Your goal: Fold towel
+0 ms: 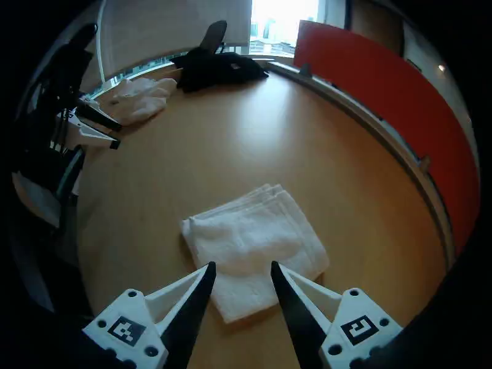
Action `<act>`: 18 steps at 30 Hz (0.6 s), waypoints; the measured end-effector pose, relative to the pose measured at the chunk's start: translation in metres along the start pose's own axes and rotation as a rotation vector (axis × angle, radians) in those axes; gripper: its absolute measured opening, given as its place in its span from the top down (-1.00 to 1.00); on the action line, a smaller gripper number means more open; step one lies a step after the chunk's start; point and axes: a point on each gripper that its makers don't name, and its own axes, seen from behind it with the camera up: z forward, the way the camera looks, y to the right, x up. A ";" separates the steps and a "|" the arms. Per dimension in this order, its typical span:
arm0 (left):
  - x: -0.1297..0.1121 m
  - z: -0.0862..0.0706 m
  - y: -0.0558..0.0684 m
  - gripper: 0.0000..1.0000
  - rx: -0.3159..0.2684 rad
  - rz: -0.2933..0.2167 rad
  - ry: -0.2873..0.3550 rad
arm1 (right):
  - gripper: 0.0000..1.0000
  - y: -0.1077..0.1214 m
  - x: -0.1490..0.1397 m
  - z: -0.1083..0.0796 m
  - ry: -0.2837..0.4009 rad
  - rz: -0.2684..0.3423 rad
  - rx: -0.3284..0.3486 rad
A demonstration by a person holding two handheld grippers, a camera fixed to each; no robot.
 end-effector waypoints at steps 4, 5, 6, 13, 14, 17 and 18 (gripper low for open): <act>0.000 0.001 0.002 -0.86 -0.001 0.000 -0.001 | -0.37 0.000 -0.017 -0.002 -0.018 0.027 -0.009; 0.000 0.001 0.002 -0.86 -0.002 0.000 -0.002 | -0.37 0.000 -0.022 -0.002 -0.022 0.034 -0.011; 0.000 0.001 0.003 -0.86 -0.002 0.000 -0.002 | -0.37 -0.001 -0.026 -0.003 -0.027 0.040 -0.013; 0.001 0.002 0.007 -0.86 -0.006 0.007 -0.004 | -0.37 -0.004 -0.048 -0.003 -0.050 0.068 -0.018; 0.002 0.002 0.007 -0.86 -0.006 0.009 -0.004 | -0.37 -0.005 -0.050 -0.003 -0.053 0.069 -0.019; 0.002 0.003 0.008 -0.86 -0.006 0.010 -0.004 | -0.37 -0.008 -0.057 -0.003 -0.063 0.070 -0.019; 0.002 0.003 0.008 -0.86 -0.007 0.010 -0.004 | -0.37 -0.008 -0.059 -0.002 -0.066 0.070 -0.020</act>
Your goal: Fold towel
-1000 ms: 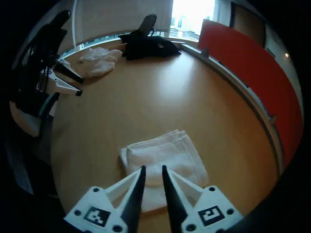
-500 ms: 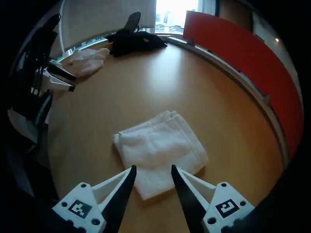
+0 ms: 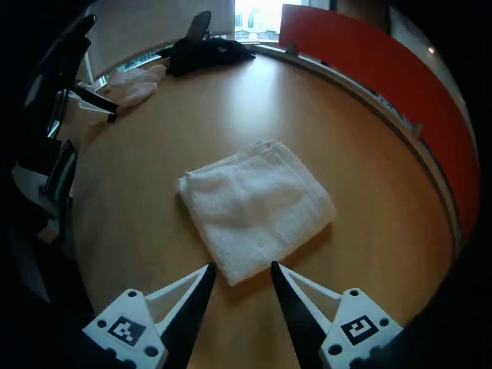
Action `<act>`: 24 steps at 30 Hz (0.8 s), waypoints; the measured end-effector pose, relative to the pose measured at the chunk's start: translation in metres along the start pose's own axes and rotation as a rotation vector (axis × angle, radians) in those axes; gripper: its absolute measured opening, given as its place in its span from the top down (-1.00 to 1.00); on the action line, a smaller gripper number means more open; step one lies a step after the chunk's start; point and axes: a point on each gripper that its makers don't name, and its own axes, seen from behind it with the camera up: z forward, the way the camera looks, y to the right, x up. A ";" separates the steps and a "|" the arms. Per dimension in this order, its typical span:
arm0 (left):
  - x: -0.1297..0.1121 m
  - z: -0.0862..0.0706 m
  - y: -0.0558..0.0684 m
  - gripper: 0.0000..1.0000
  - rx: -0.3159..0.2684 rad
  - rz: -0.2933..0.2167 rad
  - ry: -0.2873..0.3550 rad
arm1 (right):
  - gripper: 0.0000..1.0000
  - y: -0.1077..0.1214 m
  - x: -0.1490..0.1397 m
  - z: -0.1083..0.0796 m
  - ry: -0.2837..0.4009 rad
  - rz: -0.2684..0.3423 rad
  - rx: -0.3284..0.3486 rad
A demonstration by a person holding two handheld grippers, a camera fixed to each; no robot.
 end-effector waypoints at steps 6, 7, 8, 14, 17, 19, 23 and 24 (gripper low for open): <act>-0.001 0.000 0.001 -0.86 -0.001 -0.002 -0.001 | -0.34 -0.002 -0.013 0.004 -0.020 0.007 -0.007; -0.001 0.000 0.001 -0.86 -0.002 -0.002 -0.001 | -0.33 -0.002 -0.014 0.004 -0.021 0.009 -0.009; -0.002 0.000 0.001 -0.86 -0.002 -0.002 -0.001 | -0.31 -0.002 -0.016 0.005 -0.022 0.011 -0.011; -0.002 0.000 0.002 -0.85 -0.003 -0.002 -0.001 | -0.01 0.000 -0.018 0.008 -0.021 0.040 -0.021; -0.003 0.000 0.002 -0.86 -0.004 -0.003 -0.001 | 0.13 0.000 -0.019 0.009 -0.026 0.061 -0.027; -0.003 -0.001 0.002 -0.86 -0.004 -0.003 -0.001 | 0.24 0.000 -0.020 0.009 -0.027 0.072 -0.029; -0.003 -0.001 0.002 -0.86 -0.003 -0.001 -0.001 | 0.52 -0.001 -0.021 0.010 -0.024 0.091 -0.030; -0.003 -0.001 0.002 -0.86 -0.003 -0.001 -0.001 | 0.57 -0.001 -0.021 0.010 -0.024 0.095 -0.031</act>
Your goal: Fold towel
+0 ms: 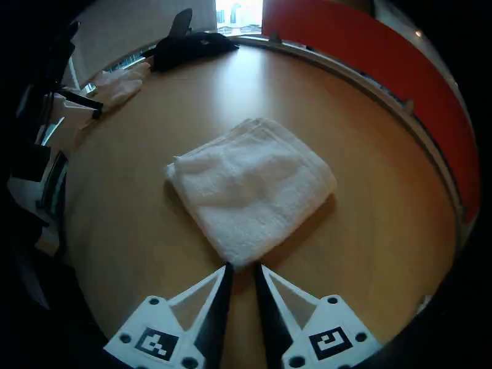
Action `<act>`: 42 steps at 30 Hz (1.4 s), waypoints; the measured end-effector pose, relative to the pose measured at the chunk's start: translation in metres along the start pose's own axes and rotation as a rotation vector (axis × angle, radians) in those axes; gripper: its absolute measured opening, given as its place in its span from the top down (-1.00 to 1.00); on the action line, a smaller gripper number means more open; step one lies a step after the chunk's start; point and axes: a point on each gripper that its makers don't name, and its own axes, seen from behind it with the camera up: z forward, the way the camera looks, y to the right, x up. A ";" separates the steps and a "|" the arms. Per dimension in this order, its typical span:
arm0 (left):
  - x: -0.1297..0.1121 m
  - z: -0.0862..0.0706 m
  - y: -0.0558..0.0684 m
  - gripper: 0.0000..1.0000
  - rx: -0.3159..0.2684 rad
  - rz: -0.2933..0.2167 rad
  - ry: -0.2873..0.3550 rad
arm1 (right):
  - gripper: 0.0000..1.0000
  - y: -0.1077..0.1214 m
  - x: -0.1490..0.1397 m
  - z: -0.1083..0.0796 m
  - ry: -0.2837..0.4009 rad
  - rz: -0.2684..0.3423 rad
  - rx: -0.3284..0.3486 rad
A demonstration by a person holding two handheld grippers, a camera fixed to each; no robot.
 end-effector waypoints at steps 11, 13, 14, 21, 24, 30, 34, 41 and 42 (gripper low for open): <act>-0.001 0.000 0.001 -0.86 -0.004 0.003 0.000 | 0.91 0.003 0.003 -0.001 0.024 0.022 -0.002; -0.001 -0.001 0.001 -0.86 -0.005 0.004 0.000 | 0.91 0.004 0.006 -0.002 0.034 0.019 -0.005; -0.001 -0.001 0.001 -0.86 -0.005 0.004 0.001 | 0.91 0.004 0.007 -0.003 0.040 0.016 -0.007; 0.000 -0.003 0.000 -0.86 -0.006 0.005 0.005 | 0.91 0.008 0.034 -0.017 0.102 -0.013 -0.021; 0.003 -0.004 0.000 -0.86 -0.007 0.006 0.011 | 0.91 0.012 0.054 -0.026 0.139 -0.035 -0.037; 0.009 -0.006 0.003 -0.86 -0.012 0.009 0.026 | 0.91 0.023 0.103 -0.050 0.224 -0.085 -0.071; 0.013 -0.006 0.006 -0.86 -0.018 0.012 0.036 | 0.91 0.030 0.138 -0.069 0.279 -0.103 -0.089; 0.020 -0.007 0.015 -0.86 -0.032 0.020 0.051 | 0.91 0.041 0.182 -0.108 0.358 -0.101 -0.117; 0.022 -0.007 0.016 -0.86 -0.034 0.021 0.053 | 0.91 0.043 0.185 -0.113 0.365 -0.098 -0.122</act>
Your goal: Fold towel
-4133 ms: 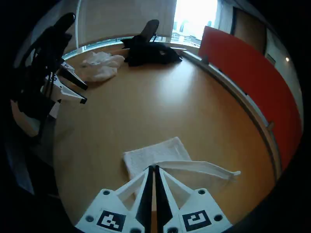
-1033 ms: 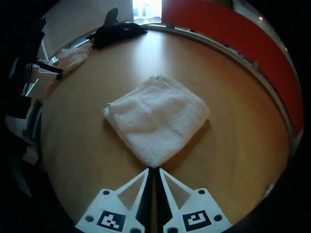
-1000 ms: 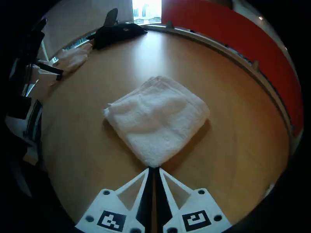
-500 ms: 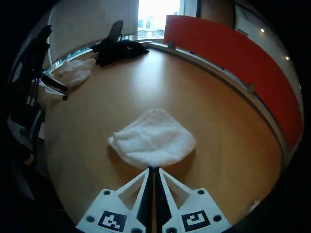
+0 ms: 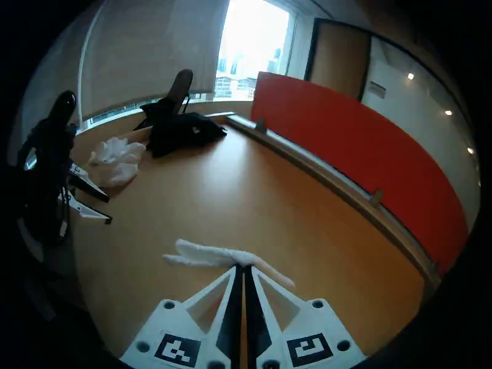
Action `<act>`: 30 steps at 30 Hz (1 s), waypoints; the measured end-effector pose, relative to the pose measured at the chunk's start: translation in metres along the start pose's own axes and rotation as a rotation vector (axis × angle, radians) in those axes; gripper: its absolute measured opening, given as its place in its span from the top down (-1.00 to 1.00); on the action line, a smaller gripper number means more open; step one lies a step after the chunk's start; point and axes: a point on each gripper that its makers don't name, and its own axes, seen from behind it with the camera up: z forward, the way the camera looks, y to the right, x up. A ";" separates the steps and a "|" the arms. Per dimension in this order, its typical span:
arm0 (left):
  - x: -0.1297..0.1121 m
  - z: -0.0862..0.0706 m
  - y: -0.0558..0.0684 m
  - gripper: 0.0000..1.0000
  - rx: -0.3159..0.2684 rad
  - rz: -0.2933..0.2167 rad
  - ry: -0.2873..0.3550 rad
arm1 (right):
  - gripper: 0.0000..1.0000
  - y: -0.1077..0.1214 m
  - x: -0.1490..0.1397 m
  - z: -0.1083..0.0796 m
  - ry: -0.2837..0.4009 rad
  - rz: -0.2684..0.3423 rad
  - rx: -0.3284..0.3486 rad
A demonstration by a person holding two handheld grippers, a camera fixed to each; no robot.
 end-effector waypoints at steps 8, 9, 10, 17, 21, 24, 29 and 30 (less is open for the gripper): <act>0.011 0.002 0.008 -0.86 -0.017 0.011 0.013 | 0.91 0.039 0.000 -0.034 0.009 0.036 -0.065; 0.012 0.002 0.009 -0.86 -0.019 0.012 0.014 | 0.91 0.045 -0.002 -0.038 0.007 0.041 -0.075; 0.013 0.003 0.010 -0.86 -0.021 0.014 0.014 | 0.91 0.051 -0.006 -0.042 0.003 0.046 -0.086; 0.017 0.006 0.017 -0.86 -0.026 0.032 0.009 | 0.91 0.103 -0.037 -0.074 -0.025 0.092 -0.162; 0.018 0.007 0.021 -0.86 -0.026 0.042 0.005 | 0.91 0.132 -0.058 -0.091 -0.046 0.118 -0.196; 0.019 0.008 0.025 -0.86 -0.026 0.048 0.002 | 0.91 0.155 -0.074 -0.103 -0.062 0.134 -0.226; 0.020 0.009 0.031 -0.86 -0.024 0.055 -0.002 | 0.91 0.191 -0.097 -0.124 -0.086 0.155 -0.269; 0.021 0.009 0.032 -0.86 -0.023 0.056 -0.003 | 0.91 0.199 -0.101 -0.128 -0.090 0.157 -0.277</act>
